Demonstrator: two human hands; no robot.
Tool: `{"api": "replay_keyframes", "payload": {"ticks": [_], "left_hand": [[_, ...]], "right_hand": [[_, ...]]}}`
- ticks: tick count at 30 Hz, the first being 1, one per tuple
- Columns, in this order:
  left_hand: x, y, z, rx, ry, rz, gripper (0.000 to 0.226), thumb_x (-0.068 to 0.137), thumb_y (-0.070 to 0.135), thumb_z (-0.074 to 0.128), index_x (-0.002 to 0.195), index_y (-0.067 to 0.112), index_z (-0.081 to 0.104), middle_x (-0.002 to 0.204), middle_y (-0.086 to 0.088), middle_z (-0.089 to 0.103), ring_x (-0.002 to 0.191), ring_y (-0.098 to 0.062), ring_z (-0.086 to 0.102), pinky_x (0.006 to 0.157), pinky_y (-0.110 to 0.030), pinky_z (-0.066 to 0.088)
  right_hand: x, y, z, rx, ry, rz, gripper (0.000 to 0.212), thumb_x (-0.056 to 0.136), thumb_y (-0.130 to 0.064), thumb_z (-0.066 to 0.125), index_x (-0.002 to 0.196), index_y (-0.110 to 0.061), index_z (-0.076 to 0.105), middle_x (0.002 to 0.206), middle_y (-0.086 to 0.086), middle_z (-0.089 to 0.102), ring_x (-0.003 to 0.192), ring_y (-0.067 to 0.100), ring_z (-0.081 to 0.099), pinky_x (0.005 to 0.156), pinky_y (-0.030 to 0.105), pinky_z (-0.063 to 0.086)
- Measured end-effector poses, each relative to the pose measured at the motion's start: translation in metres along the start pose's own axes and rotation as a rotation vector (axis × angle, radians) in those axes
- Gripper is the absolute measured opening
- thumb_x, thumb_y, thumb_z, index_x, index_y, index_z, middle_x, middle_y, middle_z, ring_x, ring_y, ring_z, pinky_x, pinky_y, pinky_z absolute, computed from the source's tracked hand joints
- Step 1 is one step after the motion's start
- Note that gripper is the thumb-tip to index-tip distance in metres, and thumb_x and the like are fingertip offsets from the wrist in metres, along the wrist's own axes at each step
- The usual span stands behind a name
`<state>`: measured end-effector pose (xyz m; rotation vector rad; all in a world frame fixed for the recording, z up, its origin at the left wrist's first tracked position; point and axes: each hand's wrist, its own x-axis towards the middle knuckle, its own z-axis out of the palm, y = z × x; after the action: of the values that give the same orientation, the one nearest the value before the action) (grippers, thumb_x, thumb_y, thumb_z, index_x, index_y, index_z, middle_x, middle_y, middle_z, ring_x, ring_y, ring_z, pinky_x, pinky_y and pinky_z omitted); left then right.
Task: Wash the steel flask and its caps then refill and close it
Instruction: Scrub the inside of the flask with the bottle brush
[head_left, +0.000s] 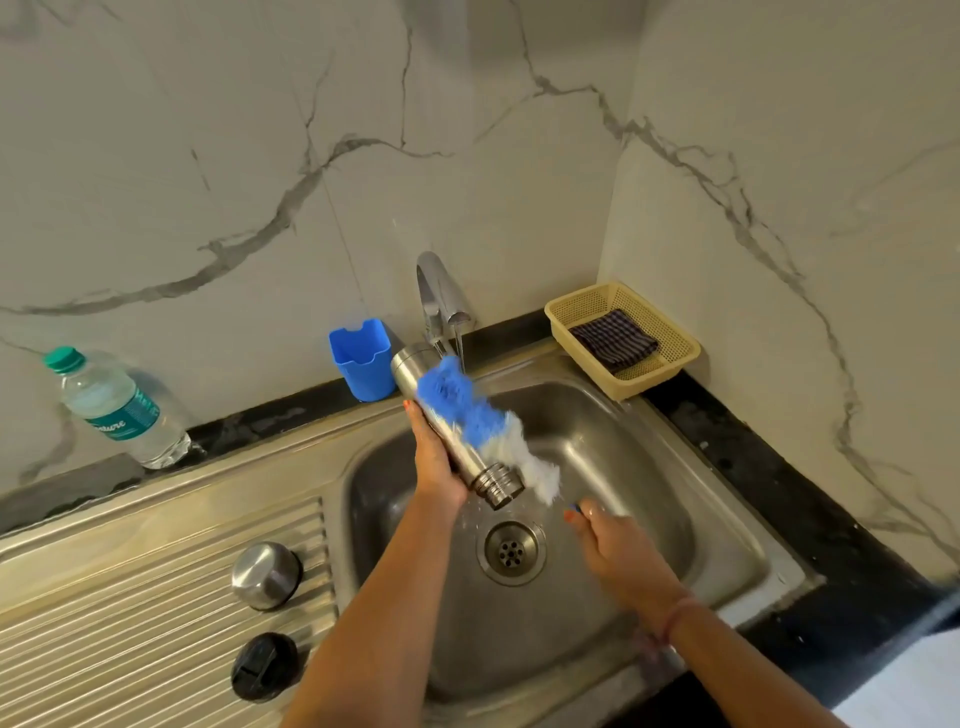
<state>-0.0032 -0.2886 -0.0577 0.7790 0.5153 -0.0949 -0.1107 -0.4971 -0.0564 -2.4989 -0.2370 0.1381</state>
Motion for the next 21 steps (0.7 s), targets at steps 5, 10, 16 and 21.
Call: {"api": "replay_keyframes", "payload": {"ticks": [5,10,16,21], "left_hand": [[-0.006,-0.004,0.000,0.063,0.004,-0.033,0.069,0.085,0.076,0.046,0.129,0.025,0.058,0.117,-0.010,0.071,0.103,-0.031,0.069,0.090,-0.045,0.054],[0.005,-0.007,-0.016,0.082,0.030,-0.035,0.056,0.071,0.057,0.073,0.106,0.014,0.061,0.109,-0.016,0.057,0.094,-0.029,0.059,0.092,-0.047,0.048],[-0.012,-0.018,-0.008,0.119,-0.151,-0.191,0.086,0.076,0.082,0.053,0.128,0.014,0.062,0.107,-0.016,0.070,0.092,-0.030,0.068,0.086,-0.042,0.055],[-0.016,-0.021,-0.016,0.097,-0.123,-0.159,0.081,0.078,0.075,0.057,0.134,0.017,0.053,0.122,-0.018,0.068,0.115,-0.035,0.064,0.104,-0.053,0.048]], "right_hand": [[0.024,-0.010,-0.007,-0.016,0.052,-0.055,0.025,0.102,-0.033,0.039,0.091,-0.015,0.053,0.055,-0.005,0.047,0.046,0.008,0.046,0.049,0.018,0.035],[-0.017,0.015,-0.007,-0.018,-0.132,-0.064,0.020,0.102,-0.034,0.037,0.097,-0.022,0.052,0.064,0.002,0.058,0.052,0.011,0.052,0.055,0.026,0.045],[0.039,-0.020,-0.008,-0.004,0.055,-0.017,0.026,0.102,-0.033,0.038,0.086,-0.016,0.050,0.053,-0.005,0.046,0.044,0.007,0.044,0.047,0.018,0.030],[0.042,-0.028,-0.006,-0.043,0.033,0.041,0.028,0.103,-0.034,0.033,0.086,-0.018,0.049,0.059,-0.008,0.047,0.048,0.003,0.043,0.048,0.015,0.033]]}}
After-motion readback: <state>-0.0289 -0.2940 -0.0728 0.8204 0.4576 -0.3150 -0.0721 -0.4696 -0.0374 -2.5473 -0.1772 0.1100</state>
